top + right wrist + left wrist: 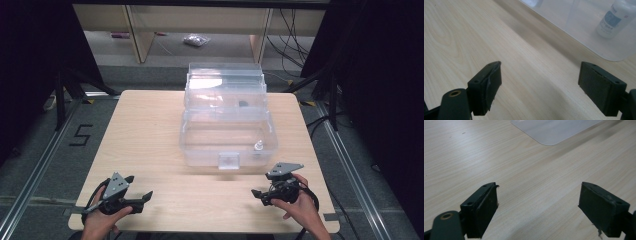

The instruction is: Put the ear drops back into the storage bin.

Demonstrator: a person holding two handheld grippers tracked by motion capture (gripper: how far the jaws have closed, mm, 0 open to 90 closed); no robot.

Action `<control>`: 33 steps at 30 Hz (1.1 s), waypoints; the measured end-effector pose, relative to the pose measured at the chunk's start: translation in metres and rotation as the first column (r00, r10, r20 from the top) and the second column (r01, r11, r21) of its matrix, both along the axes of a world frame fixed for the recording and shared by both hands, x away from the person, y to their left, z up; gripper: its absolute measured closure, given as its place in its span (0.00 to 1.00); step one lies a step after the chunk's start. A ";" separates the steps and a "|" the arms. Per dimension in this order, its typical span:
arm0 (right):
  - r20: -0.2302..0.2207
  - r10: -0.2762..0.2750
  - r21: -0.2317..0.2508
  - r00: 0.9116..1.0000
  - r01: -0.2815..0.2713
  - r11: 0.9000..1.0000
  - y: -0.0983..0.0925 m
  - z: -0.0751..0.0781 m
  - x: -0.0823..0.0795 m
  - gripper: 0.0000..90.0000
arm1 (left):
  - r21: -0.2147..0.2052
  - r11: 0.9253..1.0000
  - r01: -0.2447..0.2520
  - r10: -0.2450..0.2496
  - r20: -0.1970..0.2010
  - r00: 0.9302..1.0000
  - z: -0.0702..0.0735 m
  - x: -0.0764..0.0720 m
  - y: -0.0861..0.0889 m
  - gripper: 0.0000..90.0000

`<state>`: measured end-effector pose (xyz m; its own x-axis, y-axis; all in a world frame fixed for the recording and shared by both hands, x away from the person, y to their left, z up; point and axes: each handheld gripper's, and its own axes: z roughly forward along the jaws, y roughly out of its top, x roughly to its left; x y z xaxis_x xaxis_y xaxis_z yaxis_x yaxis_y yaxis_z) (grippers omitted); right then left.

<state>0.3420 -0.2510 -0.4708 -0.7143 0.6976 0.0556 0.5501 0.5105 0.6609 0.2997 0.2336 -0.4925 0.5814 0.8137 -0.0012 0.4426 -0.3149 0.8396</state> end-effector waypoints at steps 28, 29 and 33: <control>0.024 0.046 -0.040 0.999 -0.045 0.998 0.002 -0.017 -0.013 0.20 | -0.001 1.000 0.003 -0.003 0.000 1.000 0.000 0.000 0.000 0.17; 0.014 0.034 -0.039 0.999 -0.033 0.999 0.002 -0.017 -0.014 0.20 | -0.001 1.000 0.003 -0.003 -0.001 1.000 0.000 0.000 0.000 0.17; 0.029 0.035 -0.041 0.999 -0.034 0.999 0.000 -0.018 -0.011 0.20 | -0.003 1.000 0.004 -0.004 -0.001 1.000 -0.001 0.000 -0.001 0.17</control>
<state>0.3308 -0.2512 -0.4884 -0.7390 0.6737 0.0063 0.5119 0.5554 0.6553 0.2998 0.2329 -0.4930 0.5842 0.8116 -0.0042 0.4419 -0.3137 0.8404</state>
